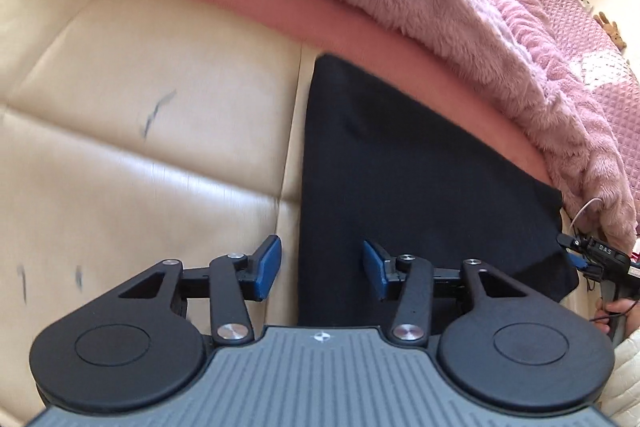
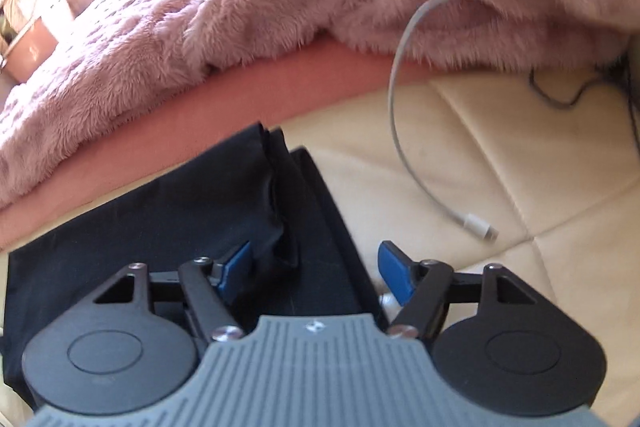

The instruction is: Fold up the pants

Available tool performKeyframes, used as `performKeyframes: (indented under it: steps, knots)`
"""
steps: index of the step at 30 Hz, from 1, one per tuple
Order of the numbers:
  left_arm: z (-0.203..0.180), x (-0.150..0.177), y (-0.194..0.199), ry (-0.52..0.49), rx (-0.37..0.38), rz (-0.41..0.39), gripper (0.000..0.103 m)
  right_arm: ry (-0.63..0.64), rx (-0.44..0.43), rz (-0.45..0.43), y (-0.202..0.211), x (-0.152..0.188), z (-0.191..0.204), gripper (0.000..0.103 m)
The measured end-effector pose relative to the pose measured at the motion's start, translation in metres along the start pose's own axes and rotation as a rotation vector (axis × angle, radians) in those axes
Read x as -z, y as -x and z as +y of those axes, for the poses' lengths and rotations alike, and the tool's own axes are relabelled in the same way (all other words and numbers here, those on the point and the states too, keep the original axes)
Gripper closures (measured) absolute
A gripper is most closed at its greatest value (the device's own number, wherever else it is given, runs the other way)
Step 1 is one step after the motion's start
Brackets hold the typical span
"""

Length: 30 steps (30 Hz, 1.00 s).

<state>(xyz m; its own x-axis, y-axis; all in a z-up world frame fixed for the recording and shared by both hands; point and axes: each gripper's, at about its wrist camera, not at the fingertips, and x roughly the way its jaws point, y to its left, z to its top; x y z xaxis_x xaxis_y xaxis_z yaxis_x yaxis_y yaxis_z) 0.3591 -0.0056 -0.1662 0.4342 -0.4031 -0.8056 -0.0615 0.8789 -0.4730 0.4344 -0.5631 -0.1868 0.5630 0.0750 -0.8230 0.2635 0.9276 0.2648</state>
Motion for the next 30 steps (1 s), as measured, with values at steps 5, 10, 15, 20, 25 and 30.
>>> performKeyframes:
  steps: [5, 10, 15, 20, 25, 30]
  knots:
    - [-0.006, 0.006, 0.005, -0.01, -0.078, 0.012, 0.092, 0.011, 0.014, -0.02, 0.006, 0.01, 0.005, 0.056]
    - [-0.003, 0.004, 0.016, -0.089, -0.197, 0.055, 0.095, -0.018, -0.022, 0.004, 0.016, 0.029, 0.015, 0.062]
    - [0.033, 0.01, 0.047, -0.156, -0.323, 0.105, 0.095, -0.023, -0.084, 0.055, 0.034, 0.078, 0.049, 0.062]
    - [0.077, 0.015, 0.082, -0.224, -0.456, 0.17, 0.095, -0.048, -0.134, 0.097, 0.057, 0.144, 0.098, 0.062]
    - [0.107, 0.023, 0.106, -0.304, -0.544, 0.209, 0.094, -0.064, -0.16, 0.116, 0.081, 0.198, 0.139, 0.064]
    - [0.125, 0.034, 0.12, -0.333, -0.557, 0.185, 0.088, -0.026, -0.161, 0.122, 0.095, 0.233, 0.158, 0.064]
